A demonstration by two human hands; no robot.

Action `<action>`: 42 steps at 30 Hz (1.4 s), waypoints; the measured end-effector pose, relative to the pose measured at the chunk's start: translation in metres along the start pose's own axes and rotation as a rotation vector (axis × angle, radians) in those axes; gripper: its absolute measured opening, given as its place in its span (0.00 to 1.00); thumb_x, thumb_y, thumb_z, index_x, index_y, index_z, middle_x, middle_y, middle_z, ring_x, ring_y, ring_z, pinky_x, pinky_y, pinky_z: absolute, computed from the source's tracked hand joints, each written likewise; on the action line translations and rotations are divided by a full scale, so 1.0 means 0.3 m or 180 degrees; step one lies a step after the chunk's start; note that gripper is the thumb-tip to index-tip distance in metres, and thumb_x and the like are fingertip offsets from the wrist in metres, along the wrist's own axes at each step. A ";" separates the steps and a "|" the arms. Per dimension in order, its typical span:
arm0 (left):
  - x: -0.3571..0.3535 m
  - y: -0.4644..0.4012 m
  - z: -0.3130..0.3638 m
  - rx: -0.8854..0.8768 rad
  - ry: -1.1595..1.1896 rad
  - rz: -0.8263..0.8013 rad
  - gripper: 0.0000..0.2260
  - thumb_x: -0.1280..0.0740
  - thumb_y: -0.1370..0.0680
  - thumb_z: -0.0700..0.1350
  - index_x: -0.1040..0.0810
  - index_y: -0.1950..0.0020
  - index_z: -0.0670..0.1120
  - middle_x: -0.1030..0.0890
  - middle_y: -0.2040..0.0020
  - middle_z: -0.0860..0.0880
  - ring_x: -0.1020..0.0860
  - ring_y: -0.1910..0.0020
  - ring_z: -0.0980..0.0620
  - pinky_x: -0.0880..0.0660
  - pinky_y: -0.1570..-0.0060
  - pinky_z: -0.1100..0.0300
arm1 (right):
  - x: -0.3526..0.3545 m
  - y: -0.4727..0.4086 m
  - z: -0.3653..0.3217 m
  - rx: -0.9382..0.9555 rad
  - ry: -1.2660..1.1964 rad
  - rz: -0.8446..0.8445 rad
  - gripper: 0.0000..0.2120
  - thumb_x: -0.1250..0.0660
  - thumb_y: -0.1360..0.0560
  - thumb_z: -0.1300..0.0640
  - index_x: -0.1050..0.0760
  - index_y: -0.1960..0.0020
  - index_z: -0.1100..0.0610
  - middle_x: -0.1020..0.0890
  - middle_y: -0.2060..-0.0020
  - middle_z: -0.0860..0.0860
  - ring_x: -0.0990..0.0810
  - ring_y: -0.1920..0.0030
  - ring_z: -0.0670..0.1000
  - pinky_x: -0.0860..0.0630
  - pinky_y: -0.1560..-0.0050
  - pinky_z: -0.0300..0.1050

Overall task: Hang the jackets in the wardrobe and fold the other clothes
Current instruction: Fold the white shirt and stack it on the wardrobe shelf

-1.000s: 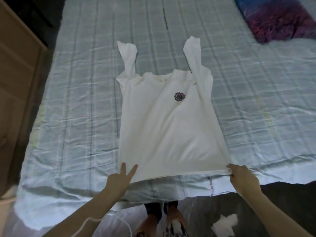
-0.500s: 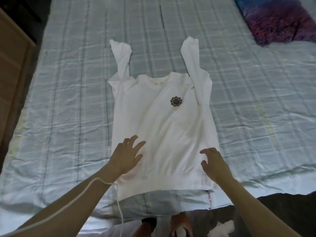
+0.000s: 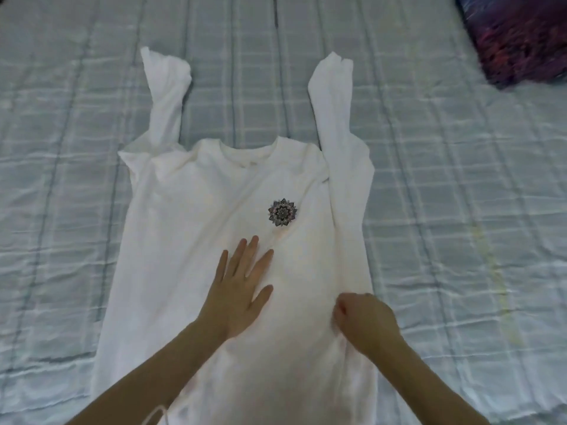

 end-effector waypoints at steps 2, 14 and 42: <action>0.014 -0.122 0.052 -0.0083 0.0101 0.0148 0.28 0.51 0.18 0.58 0.47 0.20 0.48 0.53 0.20 0.45 0.53 0.21 0.45 0.54 0.26 0.45 | 0.066 -0.109 -0.040 0.0350 -0.0179 0.0552 0.07 0.42 0.24 0.51 0.26 0.53 0.51 0.21 0.57 0.50 0.20 0.55 0.54 0.29 0.59 0.46; 0.049 -0.801 0.023 0.0818 0.0441 0.0262 0.26 0.57 0.20 0.62 0.55 0.22 0.62 0.57 0.20 0.55 0.62 0.22 0.48 0.62 0.26 0.39 | 0.031 -0.375 0.199 0.0803 -0.0185 0.0998 0.32 0.49 0.20 0.38 0.49 0.21 0.50 0.49 0.21 0.53 0.52 0.22 0.53 0.45 0.26 0.55; -0.012 -0.868 0.022 0.1162 -0.0370 0.0464 0.30 0.52 0.22 0.63 0.52 0.21 0.59 0.54 0.20 0.44 0.60 0.22 0.38 0.54 0.29 0.31 | 0.653 -0.950 0.556 -0.1530 -0.4712 0.1577 0.11 0.42 0.25 0.66 0.29 0.64 0.56 0.26 0.70 0.50 0.24 0.72 0.46 0.27 0.67 0.39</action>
Point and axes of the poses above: each hand's wrist, its own y-axis away from the middle knuckle, its own x-axis out of the back of the hand, z = x × y, the point moved 3 cm from there along -y, towards the middle knuckle
